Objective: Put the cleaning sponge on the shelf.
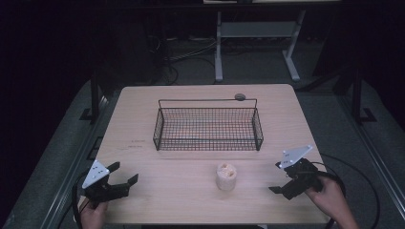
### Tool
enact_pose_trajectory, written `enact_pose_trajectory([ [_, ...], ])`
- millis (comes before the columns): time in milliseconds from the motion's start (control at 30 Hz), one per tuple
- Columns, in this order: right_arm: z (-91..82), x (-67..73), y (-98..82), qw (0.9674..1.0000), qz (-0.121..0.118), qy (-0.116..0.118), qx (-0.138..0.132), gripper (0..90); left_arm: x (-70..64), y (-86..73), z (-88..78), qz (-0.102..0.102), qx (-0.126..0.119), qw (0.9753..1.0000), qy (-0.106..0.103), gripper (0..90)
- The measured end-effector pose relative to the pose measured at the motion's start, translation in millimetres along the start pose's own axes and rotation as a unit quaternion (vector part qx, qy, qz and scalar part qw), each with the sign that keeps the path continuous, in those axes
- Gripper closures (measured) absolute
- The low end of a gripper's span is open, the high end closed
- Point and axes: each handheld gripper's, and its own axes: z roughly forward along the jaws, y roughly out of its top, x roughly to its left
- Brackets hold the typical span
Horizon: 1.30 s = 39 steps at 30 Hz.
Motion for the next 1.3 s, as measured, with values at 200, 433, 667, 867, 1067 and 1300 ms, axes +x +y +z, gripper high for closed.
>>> enact_pose_trajectory([
  [200, 3.3, 1.1, 7.5, 0.9999, -0.007, 0.005, 0.015, 14.3, 1.4, -0.4, -0.4, -0.001, 0.000, 1.0000, 0.001, 13.9],
  [433, 3.3, 3.4, 15.3, 0.9993, -0.025, 0.010, 0.027, 14.3, 0.7, -0.1, 0.0, 0.000, 0.000, 1.0000, 0.000, 14.0],
  [667, 6.5, 5.0, 25.4, 0.9981, -0.042, 0.019, 0.040, 14.3, 1.1, -0.1, -0.4, 0.000, 0.000, 1.0000, 0.001, 13.9],
  [867, 11.1, 6.0, 36.8, 0.9964, -0.061, 0.027, 0.053, 14.3, 1.9, -0.4, 0.0, 0.000, 0.003, 1.0000, 0.000, 14.0],
  [1067, 17.5, 5.4, 47.8, 0.9945, -0.072, 0.038, 0.066, 14.4, 2.4, -0.6, 0.0, -0.004, 0.002, 1.0000, 0.000, 13.9],
  [1300, 21.3, 6.4, 60.2, 0.9925, -0.088, 0.048, 0.071, 14.5, 2.4, -0.4, -0.7, -0.002, 0.001, 1.0000, 0.000, 13.9],
])
